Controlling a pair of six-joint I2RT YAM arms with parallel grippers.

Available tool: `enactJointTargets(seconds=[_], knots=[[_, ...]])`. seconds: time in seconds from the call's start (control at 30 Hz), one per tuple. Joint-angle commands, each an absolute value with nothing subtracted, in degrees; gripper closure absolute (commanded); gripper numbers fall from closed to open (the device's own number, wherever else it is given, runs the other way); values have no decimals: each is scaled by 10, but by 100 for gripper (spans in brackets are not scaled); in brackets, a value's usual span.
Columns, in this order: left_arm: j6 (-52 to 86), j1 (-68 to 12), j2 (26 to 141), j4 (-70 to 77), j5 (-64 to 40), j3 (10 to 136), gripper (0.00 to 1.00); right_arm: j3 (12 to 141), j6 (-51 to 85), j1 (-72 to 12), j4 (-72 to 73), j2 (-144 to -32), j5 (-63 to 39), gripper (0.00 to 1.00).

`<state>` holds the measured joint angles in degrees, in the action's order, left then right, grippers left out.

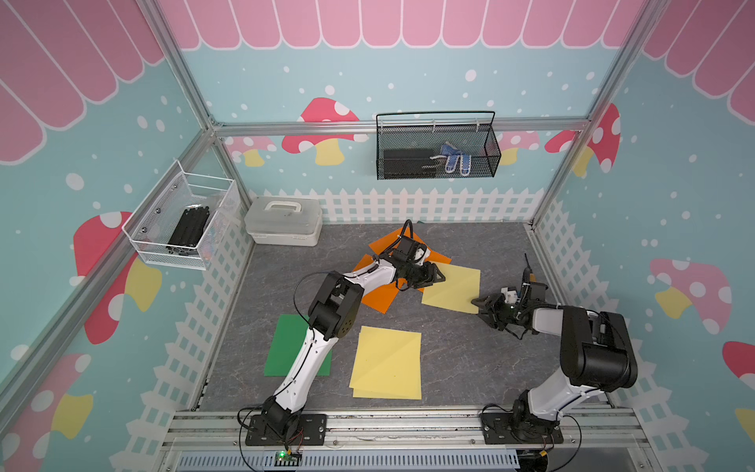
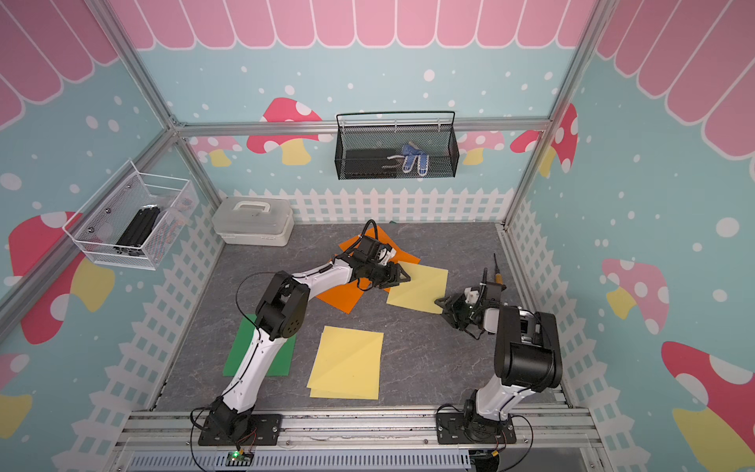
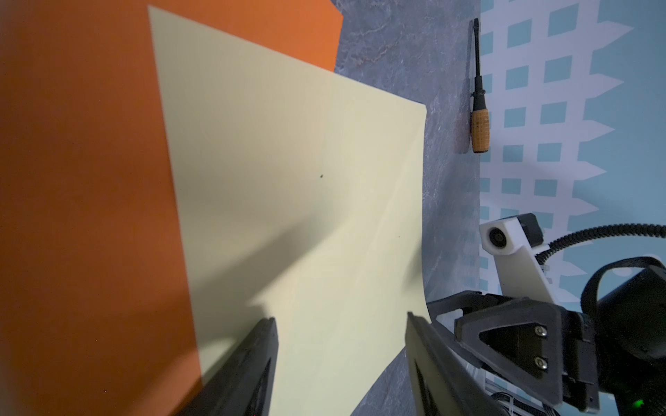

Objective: Sort the scattered colored papers by color
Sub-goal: Pick up the colored paper from the center of the board.

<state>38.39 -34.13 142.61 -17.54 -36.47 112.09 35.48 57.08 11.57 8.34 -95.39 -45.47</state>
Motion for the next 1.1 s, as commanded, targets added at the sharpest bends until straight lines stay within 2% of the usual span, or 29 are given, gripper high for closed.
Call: enactJointTargets(seconds=[0.0, 0.33, 0.57, 0.8, 1.07], knots=[[382, -345, 1436, -214, -342, 1104, 39, 340, 569, 116, 51, -996, -391, 49], [380, -342, 1440, -219, -348, 1110, 39, 408, 529, 117, 28, -1030, -395, 50], [358, -337, 1451, -254, -363, 1132, 39, 522, 416, 116, -118, -1084, -405, 52], [340, -335, 1457, -279, -372, 1145, 39, 576, 393, 115, -150, -1141, -430, 52], [340, -336, 1462, -284, -376, 1150, 39, 577, 403, 93, -130, -1157, -466, 54]])
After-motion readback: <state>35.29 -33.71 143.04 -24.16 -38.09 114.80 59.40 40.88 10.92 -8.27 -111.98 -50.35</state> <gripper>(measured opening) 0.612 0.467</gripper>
